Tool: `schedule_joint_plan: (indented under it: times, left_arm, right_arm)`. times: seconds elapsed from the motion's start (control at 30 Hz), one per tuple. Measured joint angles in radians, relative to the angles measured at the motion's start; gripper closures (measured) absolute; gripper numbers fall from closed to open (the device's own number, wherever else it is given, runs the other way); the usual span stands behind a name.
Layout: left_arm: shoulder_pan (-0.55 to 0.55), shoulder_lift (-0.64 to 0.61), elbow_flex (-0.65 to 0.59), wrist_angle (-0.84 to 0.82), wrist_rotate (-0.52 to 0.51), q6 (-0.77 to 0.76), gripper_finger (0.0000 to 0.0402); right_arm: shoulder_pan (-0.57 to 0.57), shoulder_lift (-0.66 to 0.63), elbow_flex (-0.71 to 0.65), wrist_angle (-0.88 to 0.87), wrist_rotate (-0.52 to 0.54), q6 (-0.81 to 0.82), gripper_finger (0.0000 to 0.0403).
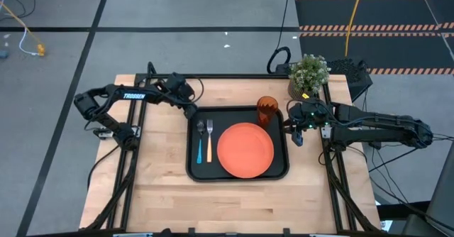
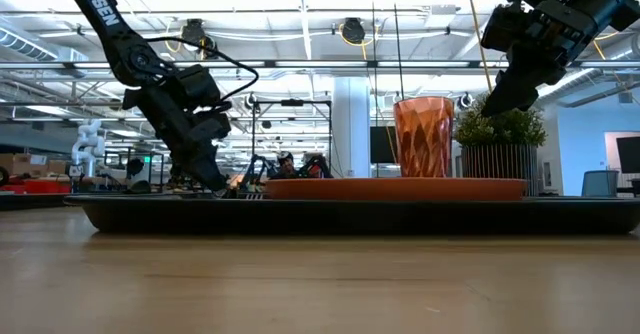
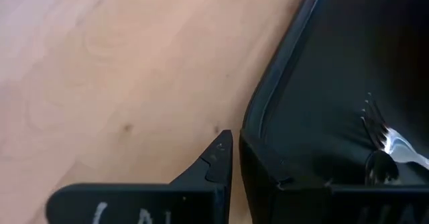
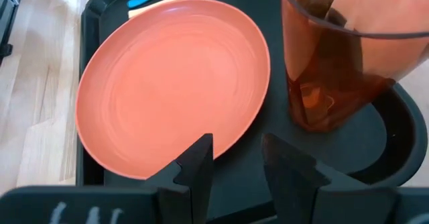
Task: Pick and place plate/cup/fork/spoon on tray
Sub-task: Adjust the black serving tray
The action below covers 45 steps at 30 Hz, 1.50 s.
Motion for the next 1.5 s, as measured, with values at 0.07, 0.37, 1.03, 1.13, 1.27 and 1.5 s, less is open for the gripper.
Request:
schedule_joint_plan:
  times: [0.07,0.37,1.03,1.13,1.27,1.5]
  left_arm:
    - [0.000,0.000,0.000,0.002,-0.004,0.004,0.0371]
    - [0.005,0.003,-0.003,0.010,-0.169,0.019,0.0371]
    - [0.014,-0.110,-0.002,0.040,-0.174,0.037,0.0371]
    - [0.015,-0.193,-0.002,0.069,-0.150,0.025,0.0371]
    - [0.011,-0.311,-0.002,0.085,-0.024,0.010,0.0371]
    - [-0.020,-0.492,-0.097,0.196,0.076,-0.035,0.0371]
  right_arm:
    - [0.000,0.000,0.000,0.000,0.000,0.000,0.0284]
    - [0.000,0.000,0.000,0.000,0.000,-0.008,0.0284]
    - [0.000,0.000,0.000,-0.081,0.001,-0.025,0.0284]
    - [0.000,0.000,0.000,-0.066,0.002,-0.052,0.0284]
    - [0.000,0.000,0.000,-0.057,0.007,-0.081,0.0284]
    - [-0.001,0.000,0.000,-0.119,0.004,0.061,0.0284]
